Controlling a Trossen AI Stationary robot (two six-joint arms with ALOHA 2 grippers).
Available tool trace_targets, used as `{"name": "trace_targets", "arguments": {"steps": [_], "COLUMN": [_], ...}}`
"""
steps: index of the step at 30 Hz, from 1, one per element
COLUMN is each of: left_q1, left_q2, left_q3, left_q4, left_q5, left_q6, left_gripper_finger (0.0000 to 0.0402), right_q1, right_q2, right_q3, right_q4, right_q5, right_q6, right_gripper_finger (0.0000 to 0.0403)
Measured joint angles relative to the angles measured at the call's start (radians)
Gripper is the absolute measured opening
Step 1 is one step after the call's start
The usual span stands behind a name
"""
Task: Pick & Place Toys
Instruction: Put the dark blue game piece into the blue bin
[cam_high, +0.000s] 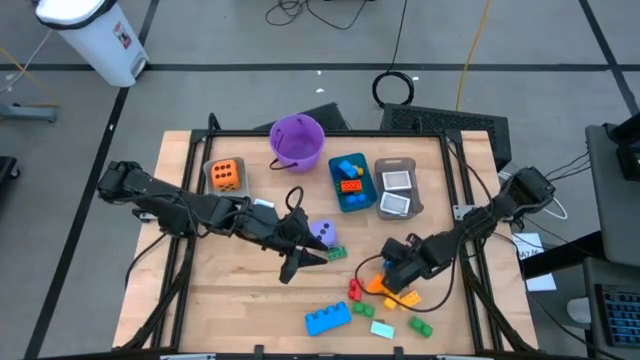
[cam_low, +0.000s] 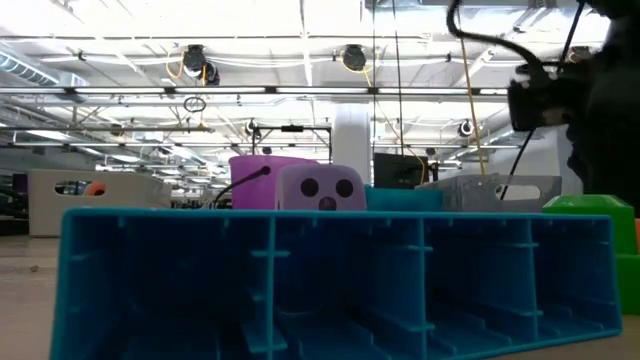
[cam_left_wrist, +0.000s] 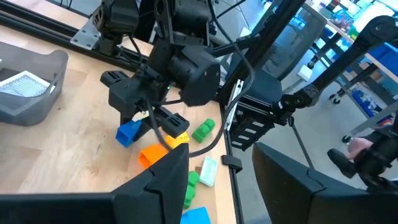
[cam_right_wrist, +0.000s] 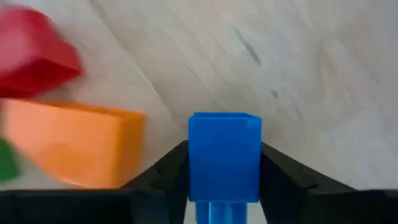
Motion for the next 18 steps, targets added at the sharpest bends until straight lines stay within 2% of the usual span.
{"name": "trace_targets", "arguments": {"steps": [6, 12, 18], "left_q1": [0.016, 0.038, 0.061], "left_q2": [0.0, 0.0, 0.0], "left_q3": [0.0, 0.0, 0.0], "left_q4": [0.003, 0.027, 0.087], "left_q5": [0.004, 0.053, 0.075], "left_q6": [0.0, -0.004, -0.01], "left_gripper_finger": [0.0186, 0.0186, 0.0186], "right_q1": [-0.066, -0.168, -0.298], "right_q2": [-0.106, -0.33, -0.524], "right_q3": [0.0, 0.0, 0.001], "right_q4": [0.03, 0.061, 0.145], "right_q5": [0.029, 0.106, 0.159], "right_q6": [-0.066, -0.105, -0.246], "right_gripper_finger": [0.013, 0.0131, 0.0133]}}
